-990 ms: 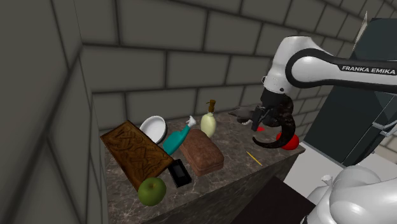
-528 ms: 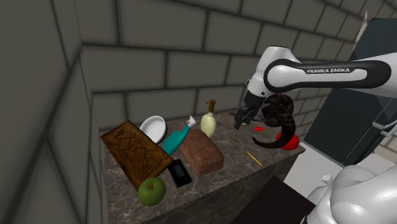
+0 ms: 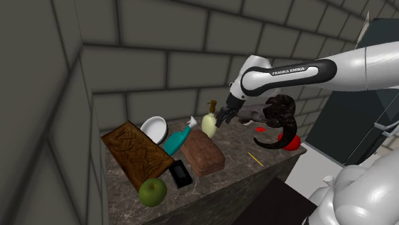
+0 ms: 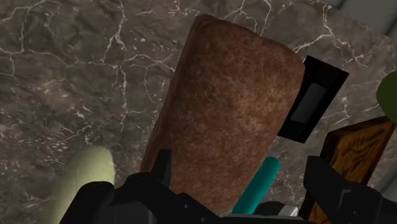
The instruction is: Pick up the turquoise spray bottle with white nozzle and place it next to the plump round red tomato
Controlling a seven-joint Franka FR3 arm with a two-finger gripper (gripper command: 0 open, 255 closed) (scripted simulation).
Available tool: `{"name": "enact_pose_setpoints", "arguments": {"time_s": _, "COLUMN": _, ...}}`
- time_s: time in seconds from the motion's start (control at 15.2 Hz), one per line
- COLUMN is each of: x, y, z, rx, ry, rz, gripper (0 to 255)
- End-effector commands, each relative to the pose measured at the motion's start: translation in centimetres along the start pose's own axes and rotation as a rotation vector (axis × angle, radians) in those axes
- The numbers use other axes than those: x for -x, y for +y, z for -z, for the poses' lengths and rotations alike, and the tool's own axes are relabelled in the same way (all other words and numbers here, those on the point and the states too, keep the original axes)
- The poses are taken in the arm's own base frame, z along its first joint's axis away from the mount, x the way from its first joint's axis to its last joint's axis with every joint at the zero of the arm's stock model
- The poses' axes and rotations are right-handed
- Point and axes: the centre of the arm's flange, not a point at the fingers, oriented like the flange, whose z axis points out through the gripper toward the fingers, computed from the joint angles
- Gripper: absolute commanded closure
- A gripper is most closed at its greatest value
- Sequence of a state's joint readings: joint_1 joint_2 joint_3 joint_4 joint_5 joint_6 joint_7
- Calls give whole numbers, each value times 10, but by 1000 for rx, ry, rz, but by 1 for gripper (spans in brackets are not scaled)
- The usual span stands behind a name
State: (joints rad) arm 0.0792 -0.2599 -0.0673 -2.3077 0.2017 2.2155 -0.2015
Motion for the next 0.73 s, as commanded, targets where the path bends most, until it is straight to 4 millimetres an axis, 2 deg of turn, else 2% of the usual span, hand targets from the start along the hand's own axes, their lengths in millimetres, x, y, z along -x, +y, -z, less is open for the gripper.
{"name": "enact_pose_setpoints", "arguments": {"time_s": 0.0, "x": -21, "y": 2, "z": -13, "rx": -19, "ry": 25, "rz": 21, "gripper": 0}}
{"name": "enact_pose_setpoints", "arguments": {"time_s": 0.46, "x": -93, "y": 2, "z": -53, "rx": -86, "ry": 104, "rz": 91, "gripper": 0}}
{"name": "enact_pose_setpoints", "arguments": {"time_s": 0.66, "x": -97, "y": 0, "z": -66, "rx": -89, "ry": 107, "rz": 94, "gripper": 0}}
